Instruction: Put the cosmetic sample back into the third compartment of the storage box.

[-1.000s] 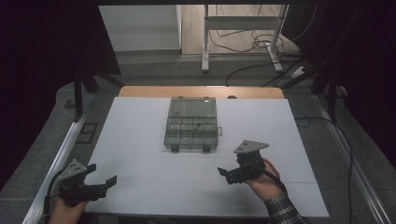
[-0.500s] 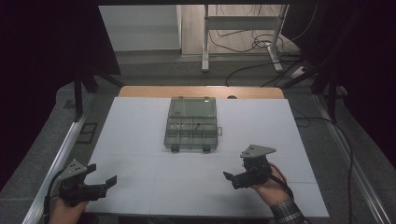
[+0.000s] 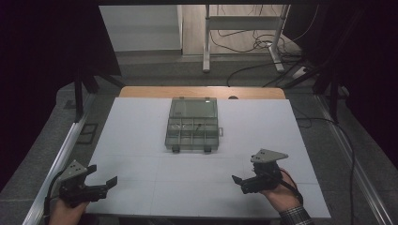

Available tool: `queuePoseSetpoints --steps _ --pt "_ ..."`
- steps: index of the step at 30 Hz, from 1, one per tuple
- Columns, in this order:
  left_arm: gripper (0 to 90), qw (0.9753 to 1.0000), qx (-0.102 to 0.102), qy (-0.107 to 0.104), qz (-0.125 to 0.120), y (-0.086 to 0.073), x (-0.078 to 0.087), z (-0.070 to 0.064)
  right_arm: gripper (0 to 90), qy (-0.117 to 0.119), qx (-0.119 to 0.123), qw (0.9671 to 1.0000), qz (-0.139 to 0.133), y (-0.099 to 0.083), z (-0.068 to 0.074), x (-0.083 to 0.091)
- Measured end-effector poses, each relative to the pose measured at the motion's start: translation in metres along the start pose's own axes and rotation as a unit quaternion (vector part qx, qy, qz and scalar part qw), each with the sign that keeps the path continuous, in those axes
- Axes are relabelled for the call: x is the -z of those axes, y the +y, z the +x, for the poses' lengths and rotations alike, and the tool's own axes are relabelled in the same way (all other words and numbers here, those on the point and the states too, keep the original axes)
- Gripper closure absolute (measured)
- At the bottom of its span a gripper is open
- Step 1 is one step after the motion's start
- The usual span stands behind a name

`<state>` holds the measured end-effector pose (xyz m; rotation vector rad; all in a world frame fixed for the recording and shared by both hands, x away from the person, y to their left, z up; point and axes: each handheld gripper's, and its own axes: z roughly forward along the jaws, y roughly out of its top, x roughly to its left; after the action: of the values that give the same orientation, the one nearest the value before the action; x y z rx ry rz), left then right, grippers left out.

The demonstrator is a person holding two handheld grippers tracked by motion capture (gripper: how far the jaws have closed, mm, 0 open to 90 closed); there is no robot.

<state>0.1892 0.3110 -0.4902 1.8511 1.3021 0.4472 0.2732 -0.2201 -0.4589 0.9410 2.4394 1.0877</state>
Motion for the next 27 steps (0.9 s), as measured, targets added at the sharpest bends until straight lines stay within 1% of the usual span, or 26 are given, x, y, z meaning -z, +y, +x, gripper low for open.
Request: queuePoseSetpoints --steps 3,7,9,11,17,18,21,24,26,27 --pt "4.2 1.0 -0.001 0.001 0.0 0.0 0.0 0.0 0.0 -0.003 -0.001 1.0 -0.002 -0.002 -0.001 0.002" --pt "4.1 1.0 -0.001 0.0 -0.001 0.0 0.0 0.0 0.0 -0.016 -0.007 0.9998 -0.004 -0.008 -0.005 0.009" --pt "4.1 1.0 -0.001 0.0 -0.001 0.0 0.0 0.0 0.0 -0.017 -0.008 0.9998 -0.005 -0.009 -0.006 0.011" --pt "4.1 1.0 -0.002 0.0 -0.001 0.0 0.0 0.0 0.0 -0.023 -0.015 0.9996 -0.006 -0.012 -0.008 0.016" --pt "4.1 1.0 -0.002 0.0 -0.002 0.0 0.0 0.0 0.0 -0.032 -0.026 0.9991 -0.008 -0.019 -0.013 0.023" --pt "4.1 1.0 -0.002 0.0 -0.002 0.0 0.001 0.0 0.0 -0.04 -0.028 0.9988 -0.004 -0.022 -0.015 0.026" --pt "4.1 1.0 -0.002 0.0 -0.003 0.0 0.0 -0.001 0.0 -0.049 -0.036 0.9981 -0.005 -0.028 -0.017 0.033" --pt "4.1 1.0 -0.003 0.0 -0.002 0.0 0.0 -0.001 0.0 -0.053 -0.043 0.9976 -0.009 -0.031 -0.019 0.037" --pt "4.1 1.0 -0.004 0.0 -0.002 0.0 0.001 -0.001 0.0 -0.057 -0.055 0.9967 -0.014 -0.037 -0.02 0.044" --pt "4.1 1.0 -0.004 0.0 -0.003 0.0 0.001 -0.001 0.0 -0.057 -0.055 0.9967 -0.014 -0.037 -0.02 0.044"
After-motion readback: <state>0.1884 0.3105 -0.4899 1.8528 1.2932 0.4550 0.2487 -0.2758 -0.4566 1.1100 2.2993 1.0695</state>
